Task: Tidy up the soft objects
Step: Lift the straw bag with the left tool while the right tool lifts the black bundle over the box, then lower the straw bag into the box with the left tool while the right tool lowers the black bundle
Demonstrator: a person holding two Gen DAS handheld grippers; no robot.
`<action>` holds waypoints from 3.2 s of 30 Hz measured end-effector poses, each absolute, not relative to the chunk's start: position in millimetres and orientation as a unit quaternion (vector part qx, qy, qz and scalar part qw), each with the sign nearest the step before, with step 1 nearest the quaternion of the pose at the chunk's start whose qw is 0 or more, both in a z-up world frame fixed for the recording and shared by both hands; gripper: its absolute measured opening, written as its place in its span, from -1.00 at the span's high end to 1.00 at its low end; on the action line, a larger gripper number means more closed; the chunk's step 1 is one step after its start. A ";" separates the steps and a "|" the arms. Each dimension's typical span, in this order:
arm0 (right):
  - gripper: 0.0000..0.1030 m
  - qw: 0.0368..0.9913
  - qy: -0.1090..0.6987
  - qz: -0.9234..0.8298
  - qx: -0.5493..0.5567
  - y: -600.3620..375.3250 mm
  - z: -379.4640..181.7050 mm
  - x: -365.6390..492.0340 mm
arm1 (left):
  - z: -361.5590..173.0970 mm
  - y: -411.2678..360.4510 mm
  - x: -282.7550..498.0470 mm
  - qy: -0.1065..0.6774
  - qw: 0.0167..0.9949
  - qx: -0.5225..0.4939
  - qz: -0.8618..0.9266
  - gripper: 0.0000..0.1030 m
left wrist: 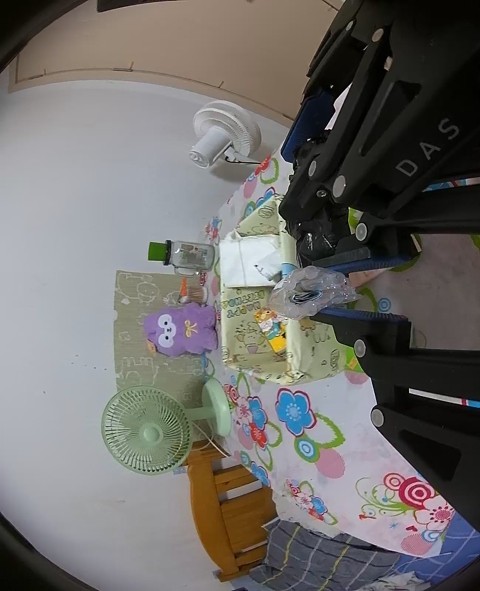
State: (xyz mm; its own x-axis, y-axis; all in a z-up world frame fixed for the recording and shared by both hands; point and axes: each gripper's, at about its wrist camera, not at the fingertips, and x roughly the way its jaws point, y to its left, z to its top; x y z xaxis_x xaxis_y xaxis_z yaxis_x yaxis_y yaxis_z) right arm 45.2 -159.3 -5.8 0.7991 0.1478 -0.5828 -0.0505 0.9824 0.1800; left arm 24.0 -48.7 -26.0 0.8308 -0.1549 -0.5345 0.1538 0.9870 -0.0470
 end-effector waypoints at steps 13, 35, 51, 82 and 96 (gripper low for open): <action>0.03 0.951 0.295 0.053 0.080 -161.0 13.3 49.9 | -5.9 -49.7 26.9 0.261 0.962 0.001 -0.080 0.68; 0.03 0.954 0.282 0.056 0.079 -159.0 34.2 82.7 | 16.1 -47.3 56.5 0.248 0.966 0.001 -0.077 0.68; 0.03 0.952 0.290 0.055 0.076 -157.4 31.6 115.1 | 15.9 -46.8 88.4 0.256 0.964 0.000 -0.076 0.68; 0.03 0.937 0.333 0.074 0.079 -154.7 -6.0 200.3 | -15.5 -44.0 169.6 0.298 0.953 -0.009 -0.054 0.66; 0.03 0.925 0.364 0.075 0.079 -150.0 -41.3 218.7 | -45.5 -33.8 182.6 0.333 0.942 -0.013 -0.033 0.11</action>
State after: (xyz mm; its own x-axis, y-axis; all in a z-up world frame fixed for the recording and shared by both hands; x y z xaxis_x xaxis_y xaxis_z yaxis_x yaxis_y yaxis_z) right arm 218.7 -150.0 -41.3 0.7238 0.1956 -0.6617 -0.0808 0.9764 0.2002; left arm 182.6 -33.8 -45.5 0.7756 -0.0716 -0.6271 0.0539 0.9974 -0.0473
